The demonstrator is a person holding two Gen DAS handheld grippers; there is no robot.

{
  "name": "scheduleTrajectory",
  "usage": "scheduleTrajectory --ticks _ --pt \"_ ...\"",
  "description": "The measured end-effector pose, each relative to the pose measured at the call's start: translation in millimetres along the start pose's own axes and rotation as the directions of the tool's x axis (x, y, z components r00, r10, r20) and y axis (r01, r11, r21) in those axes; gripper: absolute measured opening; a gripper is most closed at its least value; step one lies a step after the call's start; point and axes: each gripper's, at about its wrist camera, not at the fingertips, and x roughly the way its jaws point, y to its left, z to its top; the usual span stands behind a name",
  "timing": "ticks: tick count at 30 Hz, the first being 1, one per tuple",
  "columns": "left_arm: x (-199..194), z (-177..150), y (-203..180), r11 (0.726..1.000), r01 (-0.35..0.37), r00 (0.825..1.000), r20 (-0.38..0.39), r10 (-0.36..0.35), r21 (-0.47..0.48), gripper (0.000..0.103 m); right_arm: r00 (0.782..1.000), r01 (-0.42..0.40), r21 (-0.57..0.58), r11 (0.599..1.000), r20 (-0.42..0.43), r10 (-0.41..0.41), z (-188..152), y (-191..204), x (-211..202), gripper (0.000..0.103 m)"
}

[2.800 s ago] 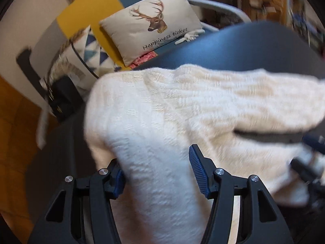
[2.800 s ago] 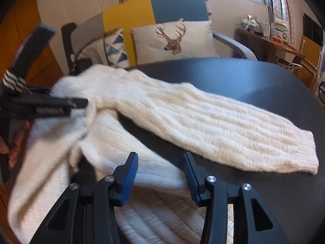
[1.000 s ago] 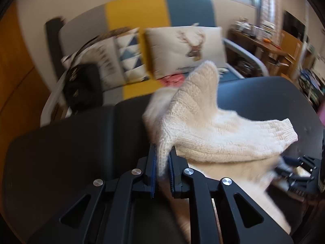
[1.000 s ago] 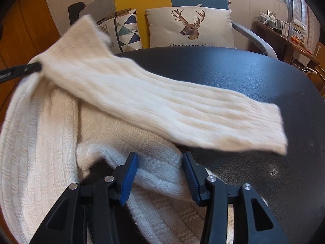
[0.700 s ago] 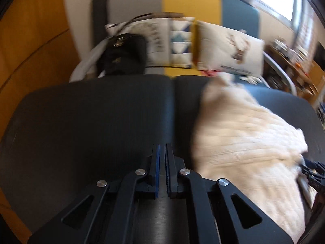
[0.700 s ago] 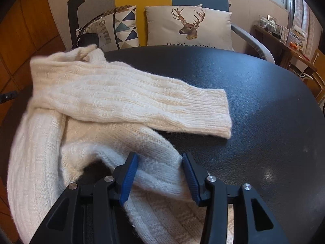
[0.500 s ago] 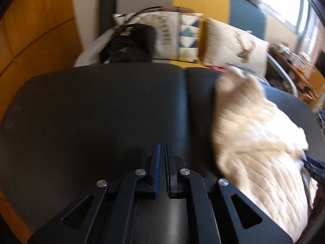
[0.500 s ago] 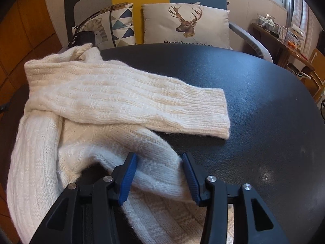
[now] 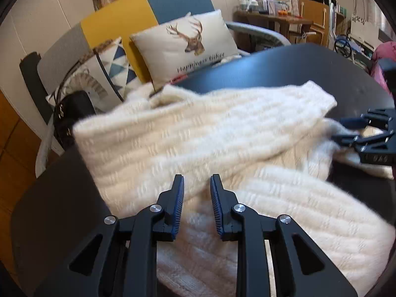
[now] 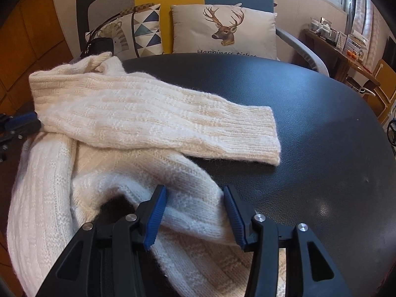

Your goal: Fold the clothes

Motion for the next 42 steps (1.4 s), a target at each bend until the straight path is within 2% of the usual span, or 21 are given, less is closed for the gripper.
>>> scheduleTrajectory --ticks 2,4,6,7,9,11,15,17,18,21,22,23,25,26,27,28,30,33,35,38,42 --pt "-1 -7 9 1.0 0.015 1.0 -0.002 -0.015 -0.022 0.028 1.0 -0.008 -0.003 1.0 0.004 0.008 0 -1 -1 0.049" --pt "1 -7 15 0.998 0.048 0.999 -0.001 -0.048 -0.043 0.044 1.0 -0.013 -0.003 1.0 0.009 0.013 0 -2 -1 0.05" --pt "0 -9 19 0.997 0.068 0.998 0.005 -0.067 -0.039 0.055 1.0 -0.013 0.007 1.0 0.014 0.013 1 -2 -1 0.05" --pt "-1 -11 18 0.997 0.074 0.997 0.012 -0.074 -0.02 0.056 1.0 -0.011 0.01 1.0 0.016 0.011 1 -2 -1 0.05" --pt "1 -10 12 0.999 0.032 0.999 0.008 -0.033 0.032 0.057 1.0 -0.007 0.011 1.0 0.021 0.007 0 -2 -2 0.051" --pt "7 -6 6 0.995 -0.051 0.999 0.005 0.051 0.089 0.057 1.0 -0.008 0.012 1.0 0.027 0.007 0 -2 -3 0.051" --pt "24 11 0 0.982 -0.139 0.99 -0.012 0.142 0.126 0.057 1.0 -0.013 0.024 1.0 0.028 0.013 1 -3 -3 0.051" --pt "39 14 -6 0.969 -0.18 0.981 -0.041 0.189 0.171 0.06 1.0 -0.01 0.018 1.0 0.027 0.009 2 -2 -3 0.051" --pt "44 14 -11 0.96 -0.201 0.977 -0.033 0.211 0.193 0.061 1.0 -0.007 0.012 1.0 0.022 0.007 2 -2 -4 0.051" --pt "47 14 -16 0.952 -0.237 0.971 0.007 0.24 0.195 0.062 1.0 -0.005 -0.002 1.0 0.016 0.005 5 1 -9 0.051" --pt "47 16 -12 0.961 -0.224 0.974 -0.005 0.228 0.161 0.062 1.0 -0.012 -0.001 1.0 0.027 0.012 5 3 -14 0.051" --pt "48 18 -5 0.975 -0.192 0.98 -0.023 0.196 0.111 0.061 0.997 -0.041 0.001 0.999 0.059 0.04 6 4 -20 0.051" --pt "50 20 10 0.993 -0.115 0.992 -0.054 0.115 0.004 0.038 0.987 -0.097 -0.003 0.995 0.128 0.096 9 7 -30 0.051" --pt "49 21 12 0.993 -0.116 0.992 -0.056 0.115 -0.012 0.036 0.982 -0.11 -0.011 0.994 0.156 0.11 11 10 -33 0.051" --pt "49 21 13 0.993 -0.117 0.992 -0.058 0.116 -0.027 0.028 0.978 -0.116 -0.021 0.993 0.173 0.118 14 14 -34 0.051" --pt "48 22 12 0.992 -0.126 0.991 -0.054 0.124 -0.019 0.02 0.977 -0.124 -0.03 0.992 0.172 0.127 16 18 -32 0.051" --pt "43 24 17 0.992 -0.121 0.992 -0.037 0.119 -0.045 0.012 0.985 -0.143 -0.043 0.989 0.093 0.146 22 29 -17 0.051" --pt "30 24 42 0.981 -0.06 0.998 0.002 0.062 -0.187 0.009 0.995 -0.099 -0.061 0.993 -0.014 0.098 20 42 11 0.051" --pt "23 22 58 0.965 -0.047 0.999 0.013 0.052 -0.259 0.008 0.998 -0.059 -0.108 0.992 0.0 0.06 17 49 16 0.051" --pt "17 14 78 0.948 -0.08 0.996 0.017 0.089 -0.309 0.007 1.0 -0.015 -0.157 0.987 0.022 0.018 13 57 19 0.052" --pt "8 -4 112 0.909 -0.143 0.987 0.006 0.158 -0.391 0.007 1.0 0.009 -0.184 0.983 0.019 -0.006 8 60 22 0.052"
